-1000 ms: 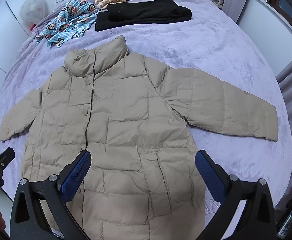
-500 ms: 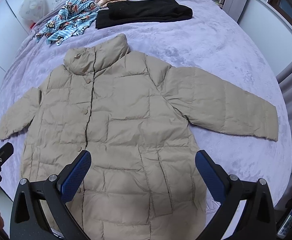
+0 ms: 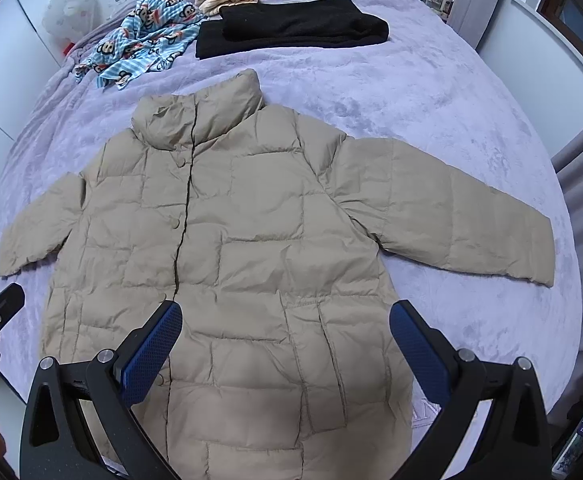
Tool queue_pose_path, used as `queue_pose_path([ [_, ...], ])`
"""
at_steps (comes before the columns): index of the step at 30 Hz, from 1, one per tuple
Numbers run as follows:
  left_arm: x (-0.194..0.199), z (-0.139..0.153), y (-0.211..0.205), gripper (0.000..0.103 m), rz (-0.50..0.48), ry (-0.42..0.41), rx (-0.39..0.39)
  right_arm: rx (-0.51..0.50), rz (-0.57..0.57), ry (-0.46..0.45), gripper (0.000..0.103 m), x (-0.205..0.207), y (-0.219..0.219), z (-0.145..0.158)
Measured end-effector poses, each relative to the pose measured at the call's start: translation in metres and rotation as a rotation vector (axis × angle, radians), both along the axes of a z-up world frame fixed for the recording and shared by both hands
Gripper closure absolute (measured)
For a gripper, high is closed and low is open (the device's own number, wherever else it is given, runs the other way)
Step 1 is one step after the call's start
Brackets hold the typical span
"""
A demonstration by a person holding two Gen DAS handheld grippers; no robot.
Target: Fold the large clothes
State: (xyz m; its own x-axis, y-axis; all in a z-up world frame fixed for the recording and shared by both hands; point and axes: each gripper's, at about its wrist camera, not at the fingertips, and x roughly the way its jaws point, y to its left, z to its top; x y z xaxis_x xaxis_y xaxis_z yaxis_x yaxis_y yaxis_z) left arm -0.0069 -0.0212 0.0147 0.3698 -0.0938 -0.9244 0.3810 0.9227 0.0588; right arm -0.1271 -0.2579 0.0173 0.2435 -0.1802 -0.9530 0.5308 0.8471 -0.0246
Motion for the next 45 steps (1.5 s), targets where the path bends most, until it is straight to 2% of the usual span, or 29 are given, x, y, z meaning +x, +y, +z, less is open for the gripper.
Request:
queue_pose_path([
  [45,0.0017,0.0015,0.0043,0.000,0.007,0.000,0.005,-0.001,-0.004,-0.006,0.000,0.0006,0.0042,0.0034],
])
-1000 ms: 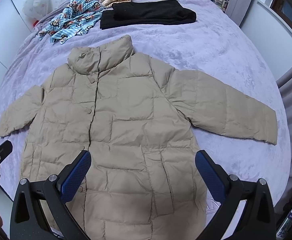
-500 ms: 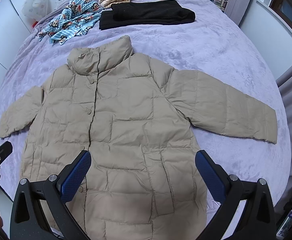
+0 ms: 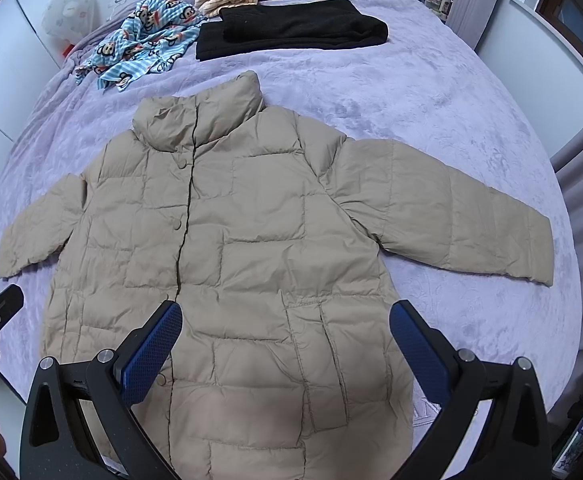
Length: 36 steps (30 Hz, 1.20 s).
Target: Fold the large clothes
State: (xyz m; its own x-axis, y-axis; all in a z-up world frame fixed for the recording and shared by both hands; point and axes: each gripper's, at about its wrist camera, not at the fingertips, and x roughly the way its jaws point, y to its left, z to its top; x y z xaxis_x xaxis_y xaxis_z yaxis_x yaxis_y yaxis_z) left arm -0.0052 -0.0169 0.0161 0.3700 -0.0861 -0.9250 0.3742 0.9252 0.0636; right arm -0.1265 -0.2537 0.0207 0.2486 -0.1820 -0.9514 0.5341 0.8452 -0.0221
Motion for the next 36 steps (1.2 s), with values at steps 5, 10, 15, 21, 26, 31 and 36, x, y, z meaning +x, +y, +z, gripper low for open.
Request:
queue_pose_path([
  [5,-0.001,0.001,0.002,0.000,-0.004,-0.001,0.000,0.000,-0.004,0.003,0.000,0.000,-0.001,0.002],
  [10,-0.001,0.000,0.000,0.000,-0.004,0.000,0.001,0.004,-0.009,0.002,0.000,-0.001,-0.005,0.001],
  [15,-0.001,-0.001,-0.002,0.000,-0.005,0.001,0.001,0.003,-0.007,0.004,0.000,-0.001,-0.005,0.001],
  [21,0.000,-0.002,-0.005,0.000,-0.002,0.007,0.000,0.003,-0.007,0.004,0.000,-0.001,-0.004,0.001],
  [26,0.000,-0.004,-0.004,0.000,0.001,0.013,-0.004,0.005,-0.001,0.008,0.000,-0.002,-0.006,-0.003],
  [31,0.002,-0.005,-0.001,0.000,0.004,0.015,-0.002,0.003,0.007,0.007,0.000,0.003,0.000,-0.006],
  [36,0.005,-0.007,0.003,0.000,0.018,0.020,-0.007,0.014,0.000,0.009,0.000,0.004,-0.001,-0.008],
])
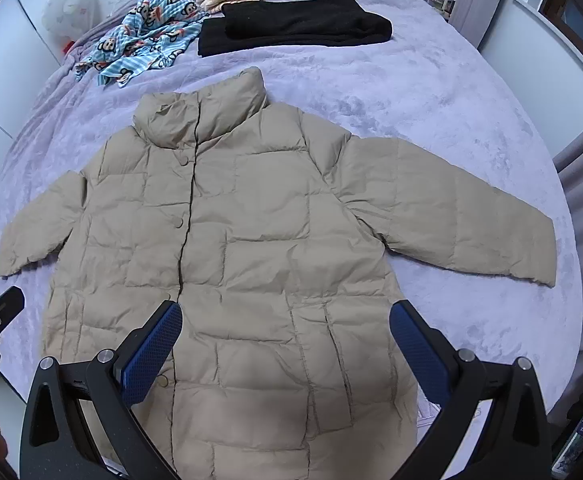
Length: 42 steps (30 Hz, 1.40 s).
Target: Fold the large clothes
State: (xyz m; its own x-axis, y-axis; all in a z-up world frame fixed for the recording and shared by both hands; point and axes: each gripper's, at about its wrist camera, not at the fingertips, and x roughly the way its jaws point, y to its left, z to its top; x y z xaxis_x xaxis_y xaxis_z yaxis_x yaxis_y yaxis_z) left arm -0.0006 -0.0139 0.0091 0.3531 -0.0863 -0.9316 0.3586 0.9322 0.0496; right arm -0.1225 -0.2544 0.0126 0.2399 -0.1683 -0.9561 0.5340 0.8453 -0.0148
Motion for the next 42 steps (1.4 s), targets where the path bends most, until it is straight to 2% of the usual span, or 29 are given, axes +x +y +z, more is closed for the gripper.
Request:
queue_pose_path([
  [5,0.005,-0.004,0.010,0.000,0.029,0.036,-0.043,0.000,0.003,0.013,0.000,0.002,0.003,-0.004],
  [10,0.013,-0.017,0.024,0.000,0.054,0.068,-0.088,0.049,-0.031,-0.045,0.000,0.001,0.004,-0.005],
  [14,0.024,-0.043,0.041,0.000,0.073,0.093,-0.056,0.063,-0.044,-0.109,0.000,0.002,0.008,-0.010],
  [16,0.032,-0.058,0.055,0.000,0.093,0.126,-0.074,0.093,-0.074,-0.142,0.000,0.002,0.010,-0.014],
  [18,0.043,-0.074,0.074,0.000,0.115,0.157,-0.097,0.155,-0.113,-0.138,0.000,0.003,0.013,-0.024],
  [21,0.070,-0.094,0.108,0.000,0.163,0.181,-0.175,0.194,-0.122,-0.077,0.000,0.008,0.026,-0.042],
  [24,0.103,-0.112,0.154,0.000,0.269,0.143,-0.231,0.162,-0.089,-0.027,0.000,0.018,0.050,-0.061],
  [27,0.137,-0.137,0.205,0.000,0.370,0.121,-0.309,0.191,-0.076,-0.009,0.000,0.030,0.074,-0.081],
  [31,0.177,-0.184,0.258,0.000,0.483,0.186,-0.451,0.222,-0.058,-0.016,0.000,0.053,0.104,-0.104],
  [34,0.204,-0.209,0.282,0.000,0.523,0.224,-0.558,0.249,-0.029,-0.041,0.000,0.077,0.126,-0.117],
  [38,0.240,-0.216,0.298,0.000,0.565,0.176,-0.612,0.266,0.030,-0.081,0.000,0.109,0.149,-0.129],
  [40,0.260,-0.214,0.300,0.000,0.569,0.132,-0.588,0.273,0.053,-0.094,0.000,0.125,0.158,-0.133],
  [41,0.268,-0.212,0.300,0.006,0.566,0.107,-0.560,0.278,0.060,-0.101,0.000,0.133,0.161,-0.134],
  [42,0.278,-0.212,0.299,0.027,0.557,0.087,-0.515,0.287,0.065,-0.113,0.000,0.142,0.164,-0.135],
])
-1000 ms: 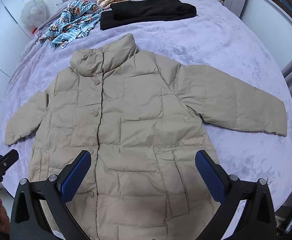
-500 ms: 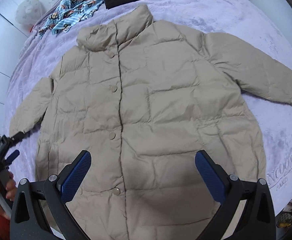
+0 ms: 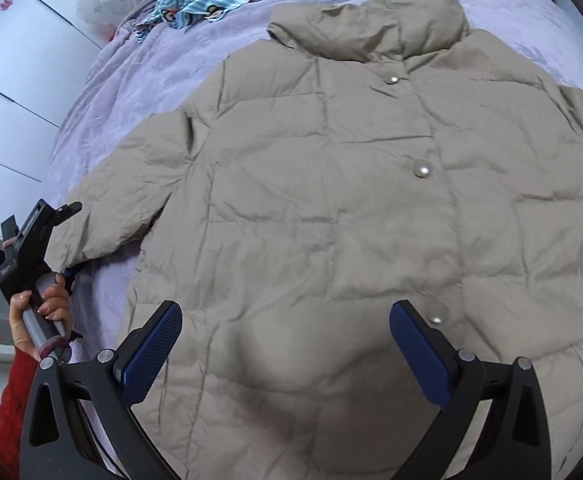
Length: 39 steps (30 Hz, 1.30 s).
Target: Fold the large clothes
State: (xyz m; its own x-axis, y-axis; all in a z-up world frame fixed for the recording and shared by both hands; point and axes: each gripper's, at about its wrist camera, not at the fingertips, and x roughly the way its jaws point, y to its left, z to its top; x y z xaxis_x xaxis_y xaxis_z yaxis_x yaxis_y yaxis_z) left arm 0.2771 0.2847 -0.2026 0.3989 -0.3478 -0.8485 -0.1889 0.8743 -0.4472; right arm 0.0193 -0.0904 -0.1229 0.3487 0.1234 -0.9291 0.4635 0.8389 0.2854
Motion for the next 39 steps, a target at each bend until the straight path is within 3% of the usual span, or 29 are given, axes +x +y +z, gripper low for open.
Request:
queue_pose_path([
  [1,0.010,-0.002,-0.001,0.041,-0.018,0.002,0.034,0.007,0.002,-0.008,0.000,0.006,0.002,-0.001],
  [2,0.018,-0.004,-0.003,0.071,-0.040,-0.001,0.029,0.016,0.005,-0.022,0.000,0.015,0.005,-0.002],
  [3,0.023,-0.004,-0.002,0.091,-0.057,-0.004,-0.003,0.023,0.009,-0.035,0.000,0.023,0.008,-0.002],
  [6,0.025,0.015,0.002,0.093,-0.057,-0.054,0.028,0.033,0.017,-0.073,0.000,0.045,0.018,-0.002],
  [7,0.021,0.026,0.001,0.093,-0.070,-0.090,0.050,0.039,0.015,-0.085,0.005,0.052,0.020,-0.002],
  [9,0.012,0.050,-0.004,0.093,-0.111,-0.166,0.106,0.095,0.015,-0.101,0.048,0.068,0.024,-0.007],
  [10,0.006,0.065,-0.009,0.093,-0.140,-0.213,0.138,0.133,0.010,-0.097,0.086,0.075,0.024,-0.012],
  [11,0.000,0.079,-0.015,0.093,-0.169,-0.257,0.168,0.182,-0.012,-0.104,0.093,0.083,0.024,-0.019],
  [16,-0.031,0.140,-0.055,0.093,-0.314,-0.457,0.270,0.268,0.013,-0.155,0.093,0.117,0.040,-0.044],
  [18,-0.041,0.157,-0.079,0.093,-0.383,-0.504,0.263,0.338,0.037,-0.123,0.094,0.128,0.051,-0.065],
  [21,-0.054,0.174,-0.128,0.093,-0.492,-0.535,0.234,0.365,0.071,-0.085,0.094,0.133,0.061,-0.082],
  [24,-0.077,0.190,-0.193,0.093,-0.619,-0.592,0.226,0.437,0.083,-0.096,0.094,0.123,0.051,-0.076],
  [27,-0.108,0.194,-0.266,0.093,-0.775,-0.614,0.214,0.414,0.072,-0.124,0.094,0.090,0.021,-0.053],
  [30,-0.142,0.171,-0.336,0.093,-0.916,-0.604,0.260,0.289,0.002,-0.121,0.094,0.042,-0.031,-0.030],
  [34,-0.188,0.102,-0.403,0.093,-1.059,-0.555,0.432,0.122,-0.116,-0.064,0.094,-0.024,-0.101,-0.012],
  [37,-0.210,0.061,-0.420,0.093,-1.109,-0.511,0.553,0.097,-0.168,-0.035,0.093,-0.058,-0.132,-0.009],
  [39,-0.216,0.048,-0.414,0.093,-1.118,-0.484,0.577,0.091,-0.181,-0.030,0.093,-0.072,-0.143,-0.008],
])
